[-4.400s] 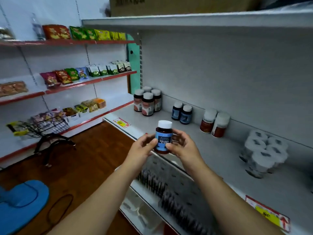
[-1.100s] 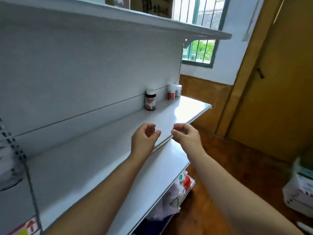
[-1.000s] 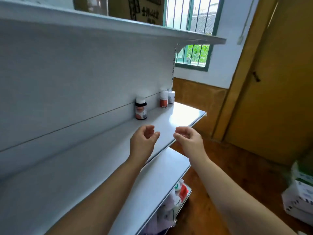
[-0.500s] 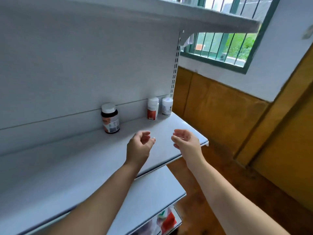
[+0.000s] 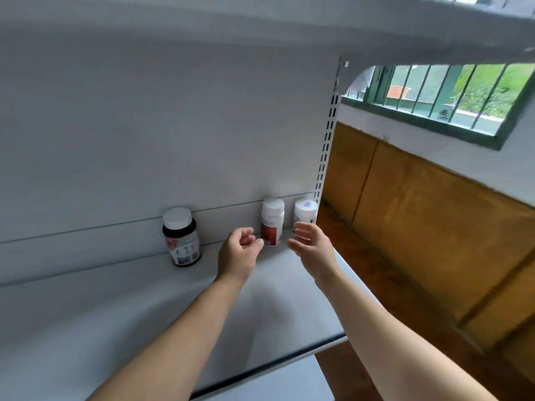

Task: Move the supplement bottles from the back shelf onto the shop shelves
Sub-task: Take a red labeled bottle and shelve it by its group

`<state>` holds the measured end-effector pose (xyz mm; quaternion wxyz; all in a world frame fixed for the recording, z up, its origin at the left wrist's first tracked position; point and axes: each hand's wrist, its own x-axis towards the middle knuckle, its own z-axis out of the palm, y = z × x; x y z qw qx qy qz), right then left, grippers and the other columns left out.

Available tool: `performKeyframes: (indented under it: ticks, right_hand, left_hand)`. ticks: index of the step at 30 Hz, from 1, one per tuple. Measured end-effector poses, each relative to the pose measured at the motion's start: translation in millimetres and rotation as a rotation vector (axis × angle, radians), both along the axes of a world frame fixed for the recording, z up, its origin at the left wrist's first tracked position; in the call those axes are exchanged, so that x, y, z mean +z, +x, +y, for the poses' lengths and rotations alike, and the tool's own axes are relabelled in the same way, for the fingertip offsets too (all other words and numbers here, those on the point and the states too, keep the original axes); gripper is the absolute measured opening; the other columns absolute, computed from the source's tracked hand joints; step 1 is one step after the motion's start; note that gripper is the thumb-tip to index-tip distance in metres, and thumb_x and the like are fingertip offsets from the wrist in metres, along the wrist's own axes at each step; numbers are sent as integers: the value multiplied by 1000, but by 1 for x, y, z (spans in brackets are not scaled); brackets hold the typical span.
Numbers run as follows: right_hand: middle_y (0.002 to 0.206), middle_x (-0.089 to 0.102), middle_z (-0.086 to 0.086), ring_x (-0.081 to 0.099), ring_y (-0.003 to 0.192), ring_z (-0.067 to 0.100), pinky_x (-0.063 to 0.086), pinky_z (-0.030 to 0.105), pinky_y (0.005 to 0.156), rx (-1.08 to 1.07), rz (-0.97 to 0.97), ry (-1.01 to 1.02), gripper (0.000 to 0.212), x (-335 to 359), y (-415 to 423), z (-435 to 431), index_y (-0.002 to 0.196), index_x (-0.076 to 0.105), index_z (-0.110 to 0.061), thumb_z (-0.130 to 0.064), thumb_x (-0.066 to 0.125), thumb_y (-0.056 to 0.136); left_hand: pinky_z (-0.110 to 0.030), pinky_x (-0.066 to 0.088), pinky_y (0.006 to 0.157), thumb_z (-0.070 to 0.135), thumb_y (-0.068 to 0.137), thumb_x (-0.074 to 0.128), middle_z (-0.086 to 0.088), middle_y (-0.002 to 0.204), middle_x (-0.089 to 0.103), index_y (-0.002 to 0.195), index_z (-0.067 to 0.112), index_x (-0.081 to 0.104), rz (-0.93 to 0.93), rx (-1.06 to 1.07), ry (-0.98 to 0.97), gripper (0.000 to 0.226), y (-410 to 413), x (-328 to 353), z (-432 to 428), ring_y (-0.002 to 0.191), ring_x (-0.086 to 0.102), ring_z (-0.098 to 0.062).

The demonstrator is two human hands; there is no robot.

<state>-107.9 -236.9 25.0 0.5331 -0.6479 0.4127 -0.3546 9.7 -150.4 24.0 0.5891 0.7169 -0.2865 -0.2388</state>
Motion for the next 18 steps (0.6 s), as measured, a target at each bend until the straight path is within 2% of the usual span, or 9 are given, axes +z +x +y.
performKeyframes:
  ticks: [3,5,9,11,13,15,18]
  right_hand:
    - [118,57,6,54,112,20,47,40,99,22,22,-6,47,-1,10,-23,125,52,-13,-9,67,81]
    - [112,55,3,54,109,19,47,36,98,57,35,14,49,-3,16,-33,126,51,-12,-7,68,80]
    - [91,61,4,58,88,20,48,35,84,198,92,-17,31,-4,32,-53,101,56,-13,4,63,76]
    - [94,67,8,63,91,28,52,41,83,259,127,-38,35,-7,39,-61,102,58,-14,4,62,73]
    - [100,68,10,64,97,28,52,44,87,297,119,-8,41,-11,45,-68,107,57,-15,4,63,71]
    - [99,66,6,62,95,24,53,41,87,307,105,14,42,-13,49,-70,106,55,-15,7,63,72]
    - [94,64,5,60,89,19,51,28,77,307,71,11,39,-16,48,-72,106,58,-8,8,64,71]
  left_hand:
    - [-32,46,91,12,80,65,-7,101,62,110,10,58,-12,20,43,30,4,1,-22,92,58,-20]
    - [-32,44,94,10,80,64,-6,104,62,115,10,56,-33,20,98,36,5,1,-33,102,59,-24]
    - [-33,41,103,4,76,63,-10,126,57,130,10,47,-10,28,159,56,10,-2,-55,117,54,-25]
    - [-39,45,100,8,70,64,-7,122,61,124,18,53,-10,33,185,56,13,-8,-65,113,57,-27]
    - [-42,49,94,16,59,62,-5,112,67,111,25,60,-19,24,190,53,17,-19,-75,105,62,-27]
    - [-42,50,93,19,55,58,-4,109,69,109,29,60,-14,3,187,55,21,-32,-83,102,63,-25]
    - [-44,51,92,20,53,58,-5,108,69,111,29,60,6,-15,147,59,16,-28,-79,102,63,-25]
